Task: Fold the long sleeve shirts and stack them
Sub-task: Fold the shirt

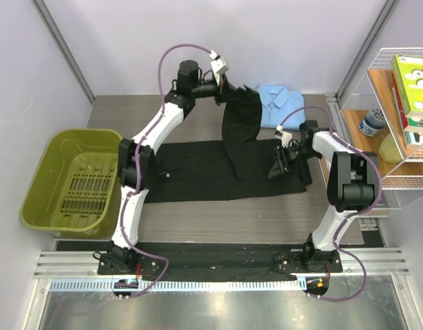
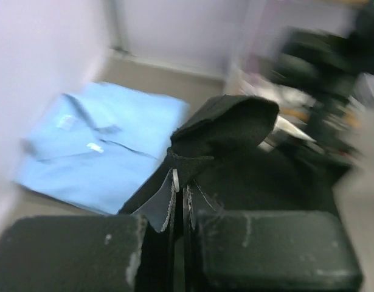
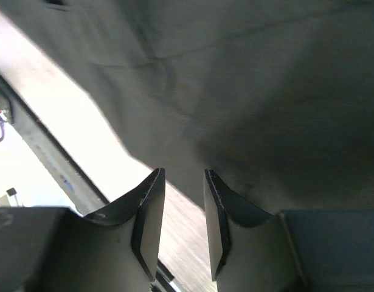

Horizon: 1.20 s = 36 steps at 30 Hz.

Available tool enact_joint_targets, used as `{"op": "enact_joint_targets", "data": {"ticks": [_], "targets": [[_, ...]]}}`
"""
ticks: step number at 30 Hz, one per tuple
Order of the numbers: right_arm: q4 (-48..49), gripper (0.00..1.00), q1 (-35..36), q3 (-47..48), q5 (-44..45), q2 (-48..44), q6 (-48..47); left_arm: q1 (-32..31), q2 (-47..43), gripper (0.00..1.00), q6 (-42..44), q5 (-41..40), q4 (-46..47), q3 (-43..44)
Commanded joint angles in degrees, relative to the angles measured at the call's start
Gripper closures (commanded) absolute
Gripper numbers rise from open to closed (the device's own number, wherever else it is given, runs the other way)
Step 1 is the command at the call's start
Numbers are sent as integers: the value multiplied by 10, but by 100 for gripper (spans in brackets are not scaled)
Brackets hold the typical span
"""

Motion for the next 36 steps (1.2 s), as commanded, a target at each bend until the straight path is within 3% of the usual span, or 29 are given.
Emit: {"op": "enact_joint_targets", "data": {"ticks": [1,2,4,5,6,7,8,9,12,13,14,17,20,22,25,30,31,33,34,35,36], "targets": [[18,64,-9,5,44,13,14,22,-144,100,118,193,-69,-130],[18,64,-11,7,47,13,18,27,-179,100,161,218,-124,-152],[18,64,-11,10,51,11,24,49,-202,100,279,230,-335,-180],[17,64,-11,11,56,13,28,55,-206,100,461,216,-426,-177],[16,64,-11,12,58,14,28,60,-203,100,585,196,-674,-148],[15,64,-11,12,62,18,28,58,-196,100,711,164,-792,-132],[13,64,-11,12,66,20,28,58,-185,100,944,114,-886,-123],[12,64,-11,14,67,22,27,60,-171,100,984,85,-963,-127],[6,65,-11,16,71,21,26,83,-201,100,1004,29,-961,-224],[5,64,-11,15,72,17,26,90,-216,100,988,18,-884,-253],[3,64,-11,13,72,17,27,99,-229,100,974,3,-847,-309],[0,65,-10,8,77,12,24,106,-261,97,1002,-63,-754,-364],[-5,66,-11,4,82,10,14,108,-255,88,1007,-125,-692,-366],[-18,66,-11,9,80,6,-2,112,-265,74,987,-160,-658,-373],[-36,66,-11,21,73,-15,-29,139,-300,66,977,-167,-615,-408],[-69,65,-11,64,50,-41,-59,194,-355,63,945,-168,-599,-473],[-65,65,-11,79,50,-42,-59,199,-364,62,913,-161,-600,-473],[-56,65,-11,96,53,-44,-46,197,-384,61,767,-139,-595,-464],[-43,64,-10,110,55,-41,-41,193,-390,55,714,-135,-585,-461],[-33,62,-11,115,60,-38,-36,179,-394,54,560,-142,-566,-457],[-21,59,-11,117,65,-35,-24,172,-398,52,496,-157,-554,-454]]}}
